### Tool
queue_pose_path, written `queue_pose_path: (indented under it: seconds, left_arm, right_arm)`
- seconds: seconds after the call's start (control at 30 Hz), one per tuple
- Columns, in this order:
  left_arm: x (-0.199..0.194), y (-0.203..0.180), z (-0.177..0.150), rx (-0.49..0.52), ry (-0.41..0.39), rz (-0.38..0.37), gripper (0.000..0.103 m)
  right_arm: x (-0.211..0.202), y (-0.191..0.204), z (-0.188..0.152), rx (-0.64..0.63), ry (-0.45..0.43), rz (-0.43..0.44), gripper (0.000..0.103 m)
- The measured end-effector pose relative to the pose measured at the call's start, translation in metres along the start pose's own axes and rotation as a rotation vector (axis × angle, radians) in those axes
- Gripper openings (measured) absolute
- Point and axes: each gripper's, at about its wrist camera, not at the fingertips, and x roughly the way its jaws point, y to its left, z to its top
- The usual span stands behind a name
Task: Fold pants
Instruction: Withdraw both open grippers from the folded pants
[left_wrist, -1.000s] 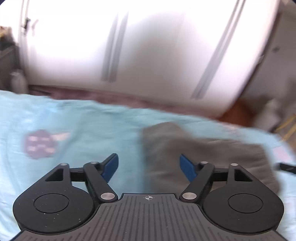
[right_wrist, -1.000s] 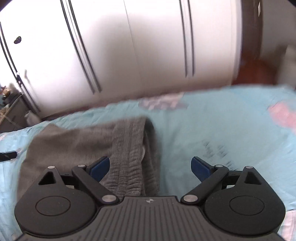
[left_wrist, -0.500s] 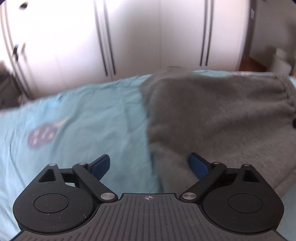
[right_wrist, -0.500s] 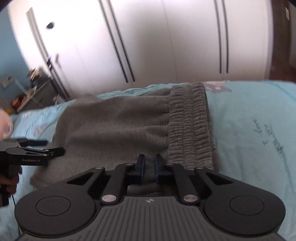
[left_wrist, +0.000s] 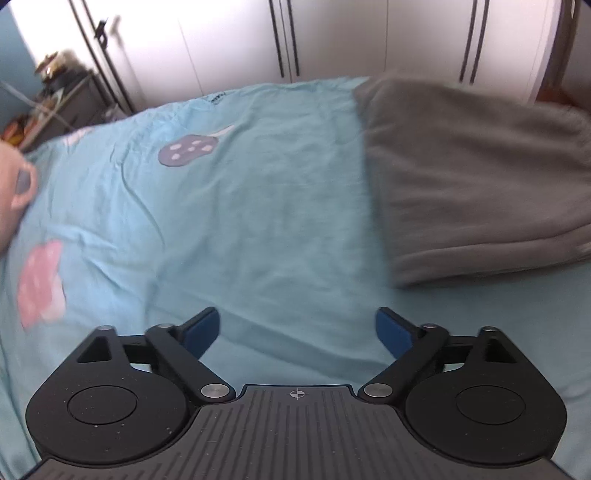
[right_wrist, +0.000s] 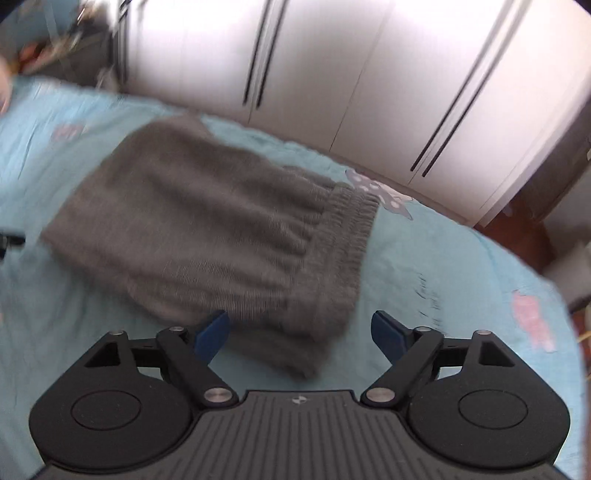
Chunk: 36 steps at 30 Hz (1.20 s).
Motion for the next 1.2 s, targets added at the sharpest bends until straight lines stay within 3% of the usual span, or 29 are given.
queue_pose_path:
  seconds: [0.03,0.1,0.23,0.3,0.33,0.37,0.4,0.5,0.57,0.67,0.83,0.93,1.03,1.2]
  left_arm:
    - [-0.010,-0.008,0.001,-0.005,0.008,-0.031,0.097]
    - [-0.019,-0.026,0.006,0.000,0.051,-0.076,0.097]
    - [-0.037,-0.057,0.020,0.017,0.147,-0.054,0.097]
    - [-0.056,-0.071,0.019,0.045,0.156,-0.041,0.097]
    - [-0.066,-0.075,0.019,0.049,0.149,-0.046,0.097]
    - [-0.071,-0.076,0.018,0.047,0.142,-0.052,0.099]
    - [-0.079,-0.076,0.015,0.041,0.133,-0.054,0.101]
    - [-0.088,-0.071,0.005,-0.003,0.101,-0.037,0.101]
    - [-0.082,-0.071,-0.001,-0.013,0.083,0.001,0.101]
    - [-0.074,-0.077,-0.008,0.025,0.058,0.078,0.101]
    - [-0.069,-0.081,-0.011,0.015,0.063,0.010,0.101]
    - [-0.066,-0.091,-0.005,0.056,0.074,0.057,0.101]
    - [-0.064,-0.100,0.000,0.111,0.066,0.058,0.101]
    - [-0.059,-0.103,0.004,0.090,0.078,0.013,0.101]
  right_arm:
    - [-0.010,0.002,-0.002,-0.022,0.058,0.006,0.098]
    - [-0.031,0.006,-0.007,-0.052,0.148,0.028,0.098]
    - [-0.068,0.013,-0.012,0.010,0.235,0.032,0.098]
    - [-0.072,0.021,-0.010,0.070,0.295,-0.042,0.098]
    - [-0.068,0.027,-0.007,0.064,0.367,-0.070,0.098]
    - [-0.061,0.038,-0.004,0.016,0.439,-0.062,0.098]
    - [-0.058,0.046,-0.004,-0.019,0.454,-0.044,0.098]
    - [-0.059,0.064,-0.008,0.027,0.314,-0.130,0.098]
    - [-0.048,0.071,-0.014,0.069,0.347,-0.123,0.098]
    - [-0.034,0.072,-0.015,0.165,0.392,-0.037,0.098]
    - [-0.038,0.062,-0.018,0.325,0.291,0.049,0.098]
    - [-0.036,0.054,-0.021,0.389,0.293,0.064,0.098]
    - [-0.032,0.046,-0.022,0.439,0.295,0.091,0.098]
    - [-0.030,0.042,-0.022,0.451,0.267,0.051,0.098]
